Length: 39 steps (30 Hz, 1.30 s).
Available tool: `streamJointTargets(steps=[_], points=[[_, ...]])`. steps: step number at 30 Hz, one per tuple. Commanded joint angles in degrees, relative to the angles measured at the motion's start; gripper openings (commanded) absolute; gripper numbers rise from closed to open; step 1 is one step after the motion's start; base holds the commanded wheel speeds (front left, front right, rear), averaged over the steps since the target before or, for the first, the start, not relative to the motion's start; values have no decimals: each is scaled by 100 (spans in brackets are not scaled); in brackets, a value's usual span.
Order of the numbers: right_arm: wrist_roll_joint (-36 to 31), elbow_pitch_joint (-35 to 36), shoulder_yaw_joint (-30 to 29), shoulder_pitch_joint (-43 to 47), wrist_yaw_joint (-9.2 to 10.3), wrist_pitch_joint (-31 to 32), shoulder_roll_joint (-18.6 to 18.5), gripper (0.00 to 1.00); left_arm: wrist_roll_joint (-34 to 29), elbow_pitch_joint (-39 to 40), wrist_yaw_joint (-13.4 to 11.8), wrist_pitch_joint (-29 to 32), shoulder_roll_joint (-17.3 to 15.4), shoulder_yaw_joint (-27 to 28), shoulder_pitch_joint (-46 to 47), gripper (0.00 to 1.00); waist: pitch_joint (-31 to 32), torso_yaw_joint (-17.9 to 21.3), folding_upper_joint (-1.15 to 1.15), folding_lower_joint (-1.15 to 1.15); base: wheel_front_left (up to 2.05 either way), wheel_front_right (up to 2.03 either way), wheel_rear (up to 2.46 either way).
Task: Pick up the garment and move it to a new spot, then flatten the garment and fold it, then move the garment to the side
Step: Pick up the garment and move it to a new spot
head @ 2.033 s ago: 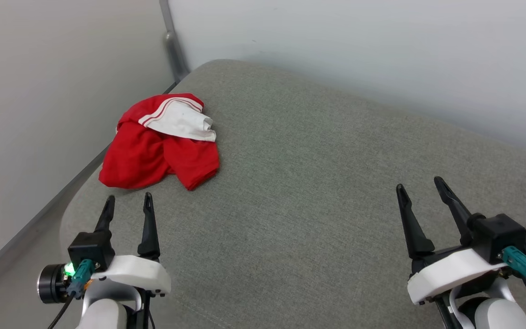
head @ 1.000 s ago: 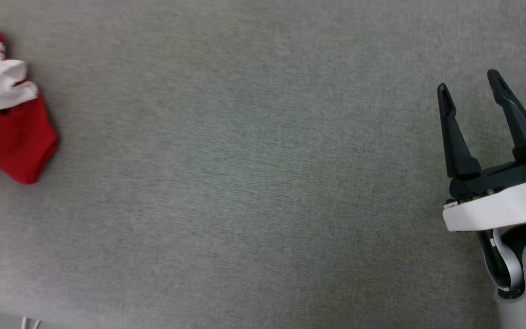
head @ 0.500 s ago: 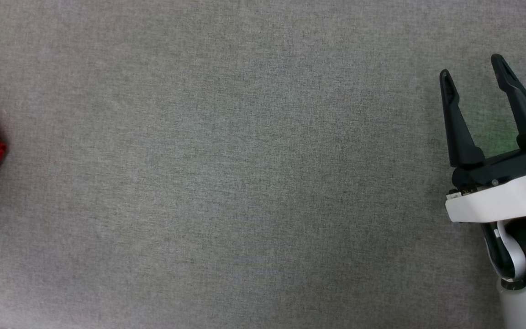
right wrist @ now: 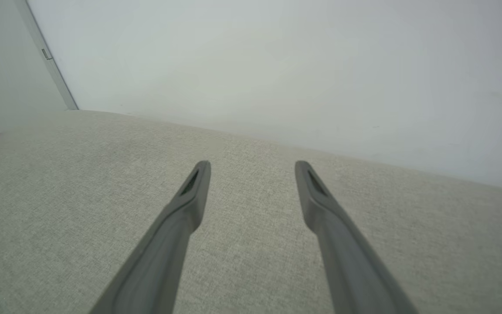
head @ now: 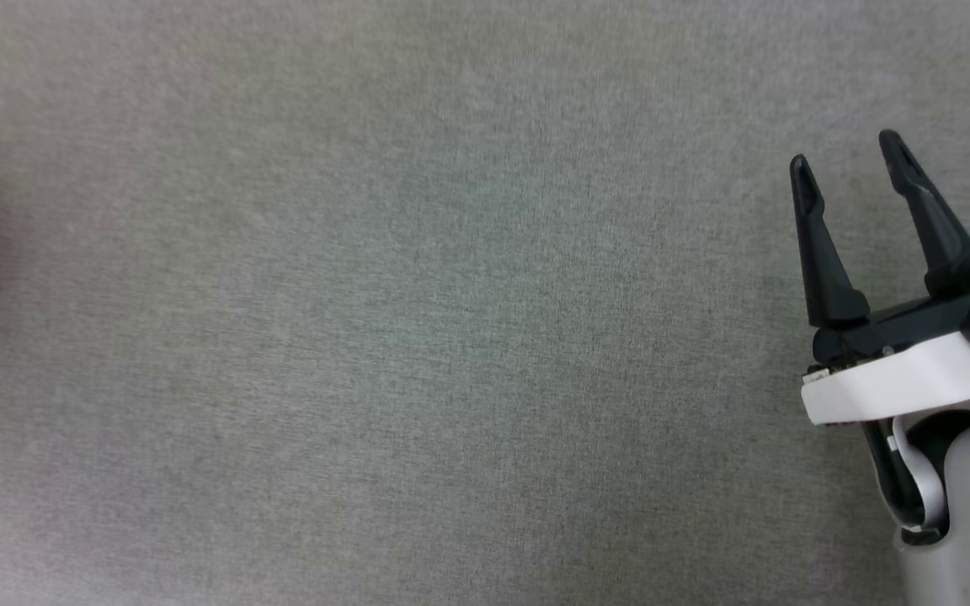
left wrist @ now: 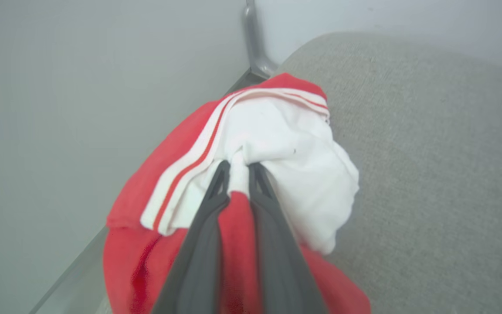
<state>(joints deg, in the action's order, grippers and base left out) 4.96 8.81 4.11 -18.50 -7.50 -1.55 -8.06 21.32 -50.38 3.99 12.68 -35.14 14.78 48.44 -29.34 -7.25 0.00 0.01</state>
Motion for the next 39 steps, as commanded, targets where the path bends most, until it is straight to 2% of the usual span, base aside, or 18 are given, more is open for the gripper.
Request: streamJointTargets(steps=[1, 8, 14, 20, 21, 23, 24, 25, 26, 28, 33, 39], points=[[18, -46, -32, 109, 2, -44, 68, 100, -108, -66, 48, -381, -16, -100, 123, 0, 372, -37, 0, -1, 0, 0, 0], [30, -233, -148, 431, 2, -134, 300, 100, -395, -238, 165, -1996, 74, -451, 568, 0, 1147, 7, 0, -1, 0, 0, 0], [61, -329, -263, 741, 3, -133, 448, 100, -522, -312, 185, -2627, 429, -736, 699, 0, 1741, 190, 0, -1, 0, 0, 0], [77, -374, -335, 1020, 2, -104, 510, 100, -608, -5, 126, -2764, 1076, -969, 342, 0, 2195, 534, 0, -1, 0, 0, 0], [88, -388, -369, 1144, 2, -63, 520, 100, -620, 472, -22, -2787, 1666, -1115, 1, 0, 2371, 730, 0, -1, 0, 0, 0], [139, -425, -359, 1220, 2, -36, 519, 100, -701, 905, -167, -2791, 2053, -1292, -345, 0, 2475, 887, 0, -1, 0, 0, 0], [139, -425, -359, 1220, 2, -36, 519, 100, -701, 905, -167, -2791, 2053, -1292, -345, 0, 2475, 887, 0, -1, 0, 0, 0], [164, -423, -351, 1245, 2, -23, 521, 100, -667, 1108, -190, -2778, 2231, -1359, -515, 0, 2502, 964, 0, -1, 0, 0, 0], [200, -439, -336, 1301, 2, -7, 522, 100, -693, 1541, -225, -2689, 2541, -1539, -843, 0, 2554, 1132, 0, -1, 0, 0, 0], [238, -436, -307, 1346, 2, -7, 522, 100, -693, 1924, -201, -2528, 2813, -1757, -1171, 0, 2568, 1308, 0, -1, 0, 0, 0], [291, -426, -294, 1413, 2, 9, 521, 100, -687, 2563, -165, -2268, 3070, -2230, -1768, 0, 2501, 1594, 0, -1, 0, 0, 0], [372, -449, -294, 1379, 2, -40, 523, 100, -666, 2793, -84, -1898, 3200, -3257, -2540, 0, 2245, 1778, 0, -1, 0, 0, 0]])
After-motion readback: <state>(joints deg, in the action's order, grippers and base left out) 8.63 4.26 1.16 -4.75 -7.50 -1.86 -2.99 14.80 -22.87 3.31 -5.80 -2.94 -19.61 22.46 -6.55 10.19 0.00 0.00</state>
